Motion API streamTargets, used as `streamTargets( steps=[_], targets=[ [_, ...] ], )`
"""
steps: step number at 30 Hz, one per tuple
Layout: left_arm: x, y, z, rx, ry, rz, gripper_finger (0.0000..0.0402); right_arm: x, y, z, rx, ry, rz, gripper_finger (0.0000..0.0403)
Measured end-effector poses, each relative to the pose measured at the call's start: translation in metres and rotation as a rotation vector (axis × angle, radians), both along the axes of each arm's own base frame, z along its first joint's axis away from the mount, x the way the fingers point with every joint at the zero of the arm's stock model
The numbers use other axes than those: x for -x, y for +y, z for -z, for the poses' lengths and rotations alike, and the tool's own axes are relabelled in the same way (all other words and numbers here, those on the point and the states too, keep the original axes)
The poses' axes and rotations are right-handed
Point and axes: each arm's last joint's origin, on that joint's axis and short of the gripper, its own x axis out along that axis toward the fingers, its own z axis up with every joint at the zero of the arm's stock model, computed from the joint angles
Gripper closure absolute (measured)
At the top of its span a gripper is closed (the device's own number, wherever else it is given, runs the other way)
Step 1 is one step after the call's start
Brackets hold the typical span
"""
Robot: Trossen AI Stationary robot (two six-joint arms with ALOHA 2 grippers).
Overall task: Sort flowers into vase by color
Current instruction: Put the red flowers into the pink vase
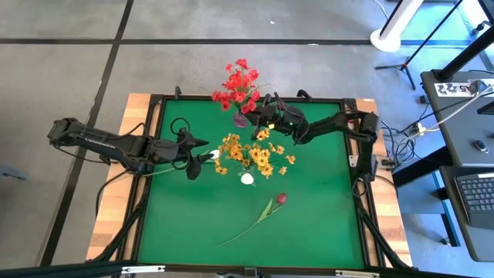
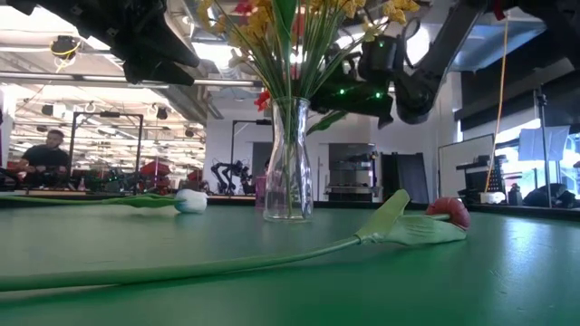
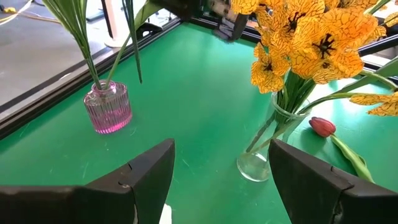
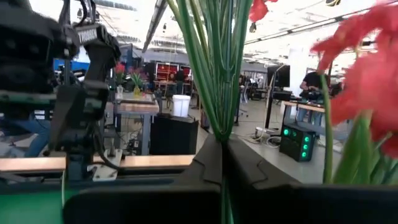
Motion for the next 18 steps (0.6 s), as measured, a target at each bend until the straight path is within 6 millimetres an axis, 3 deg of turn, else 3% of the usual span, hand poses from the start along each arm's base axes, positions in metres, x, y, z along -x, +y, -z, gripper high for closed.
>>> streamTargets(
  steps=[7,12,18],
  targets=[
    [0.000,0.000,0.000,-0.001,0.001,0.001,0.0147,-0.006,-0.002,0.006,0.014,-0.046,0.001,0.0402],
    [0.000,0.000,0.000,-0.002,0.000,0.000,0.0147,-0.019,-0.006,-0.004,0.048,-0.085,-0.022,0.0402],
    [0.000,0.000,0.000,-0.002,0.006,0.001,0.0147,-0.027,-0.011,0.002,0.084,-0.022,0.002,0.0402]
  ],
)
